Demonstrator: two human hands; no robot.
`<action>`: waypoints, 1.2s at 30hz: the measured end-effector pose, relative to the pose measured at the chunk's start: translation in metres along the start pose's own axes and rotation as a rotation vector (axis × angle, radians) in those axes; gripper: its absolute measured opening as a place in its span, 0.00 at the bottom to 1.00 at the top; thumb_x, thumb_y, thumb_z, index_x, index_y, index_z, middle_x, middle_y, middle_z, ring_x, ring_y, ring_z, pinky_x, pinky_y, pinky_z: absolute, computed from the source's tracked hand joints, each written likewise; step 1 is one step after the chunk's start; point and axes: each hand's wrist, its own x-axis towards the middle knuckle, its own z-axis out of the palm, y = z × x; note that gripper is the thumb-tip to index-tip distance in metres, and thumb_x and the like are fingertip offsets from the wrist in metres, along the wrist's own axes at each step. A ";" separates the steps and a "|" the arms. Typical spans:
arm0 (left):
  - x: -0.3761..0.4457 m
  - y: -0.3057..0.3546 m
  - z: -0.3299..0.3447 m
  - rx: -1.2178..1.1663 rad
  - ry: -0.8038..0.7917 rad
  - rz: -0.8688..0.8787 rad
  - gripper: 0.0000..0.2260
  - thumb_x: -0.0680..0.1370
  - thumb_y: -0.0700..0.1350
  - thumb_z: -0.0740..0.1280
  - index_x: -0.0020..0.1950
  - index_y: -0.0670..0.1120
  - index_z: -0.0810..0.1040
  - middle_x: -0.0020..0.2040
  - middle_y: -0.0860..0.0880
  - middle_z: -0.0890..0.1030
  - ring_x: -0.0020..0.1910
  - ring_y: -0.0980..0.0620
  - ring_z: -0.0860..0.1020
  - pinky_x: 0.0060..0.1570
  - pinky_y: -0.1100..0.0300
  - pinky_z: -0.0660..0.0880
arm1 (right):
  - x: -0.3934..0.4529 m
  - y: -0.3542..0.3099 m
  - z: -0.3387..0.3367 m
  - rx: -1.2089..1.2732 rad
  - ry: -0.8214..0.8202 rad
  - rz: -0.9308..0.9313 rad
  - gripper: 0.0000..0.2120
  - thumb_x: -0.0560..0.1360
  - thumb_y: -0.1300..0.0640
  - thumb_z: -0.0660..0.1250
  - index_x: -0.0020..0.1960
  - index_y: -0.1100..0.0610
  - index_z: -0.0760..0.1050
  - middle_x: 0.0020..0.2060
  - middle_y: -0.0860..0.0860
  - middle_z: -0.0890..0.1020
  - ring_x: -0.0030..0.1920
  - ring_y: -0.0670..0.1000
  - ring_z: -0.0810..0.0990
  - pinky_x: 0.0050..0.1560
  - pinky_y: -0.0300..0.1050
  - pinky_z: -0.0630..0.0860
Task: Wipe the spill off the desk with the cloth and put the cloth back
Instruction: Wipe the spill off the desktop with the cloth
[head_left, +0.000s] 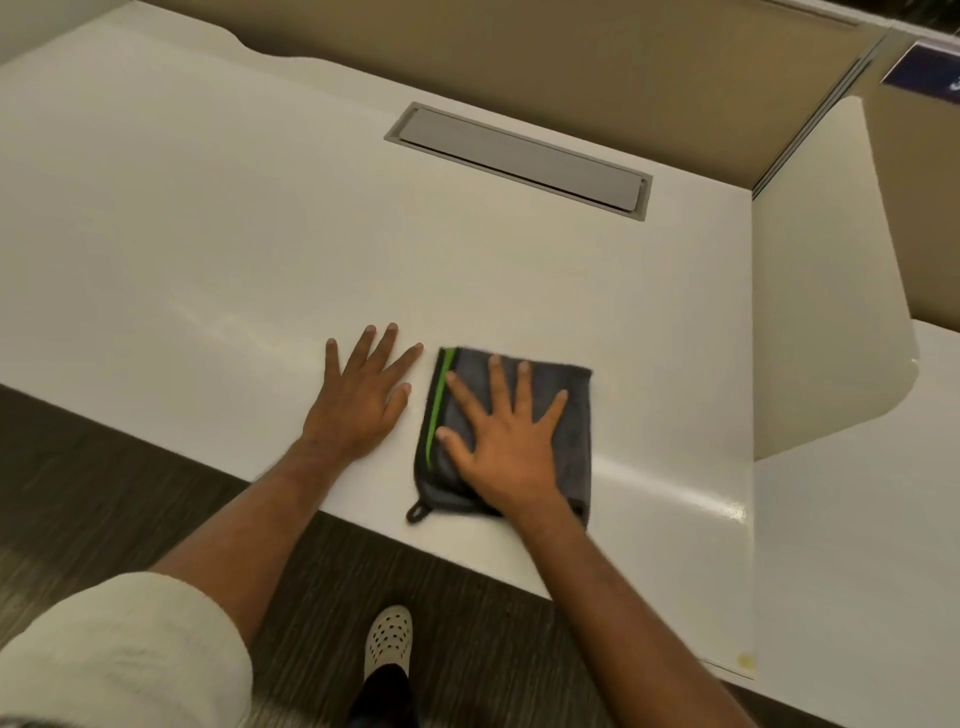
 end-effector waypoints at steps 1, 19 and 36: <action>0.000 0.000 0.000 0.002 0.001 0.005 0.26 0.84 0.55 0.49 0.83 0.58 0.50 0.84 0.49 0.49 0.83 0.46 0.46 0.77 0.34 0.44 | -0.019 -0.001 0.004 0.001 0.005 -0.047 0.34 0.78 0.28 0.46 0.81 0.34 0.43 0.84 0.52 0.42 0.82 0.63 0.37 0.70 0.82 0.38; -0.002 0.000 0.001 0.016 0.011 0.001 0.29 0.81 0.58 0.41 0.83 0.57 0.50 0.84 0.49 0.50 0.83 0.45 0.47 0.77 0.33 0.45 | 0.030 0.046 -0.022 0.062 -0.037 0.227 0.40 0.72 0.19 0.42 0.81 0.32 0.46 0.84 0.51 0.44 0.82 0.63 0.39 0.69 0.83 0.35; 0.004 0.045 -0.003 -0.147 0.037 0.029 0.27 0.84 0.55 0.54 0.82 0.52 0.57 0.84 0.48 0.53 0.83 0.47 0.48 0.77 0.37 0.40 | -0.107 0.151 -0.007 0.053 0.026 0.390 0.40 0.79 0.30 0.44 0.84 0.48 0.40 0.84 0.47 0.44 0.83 0.53 0.40 0.76 0.75 0.40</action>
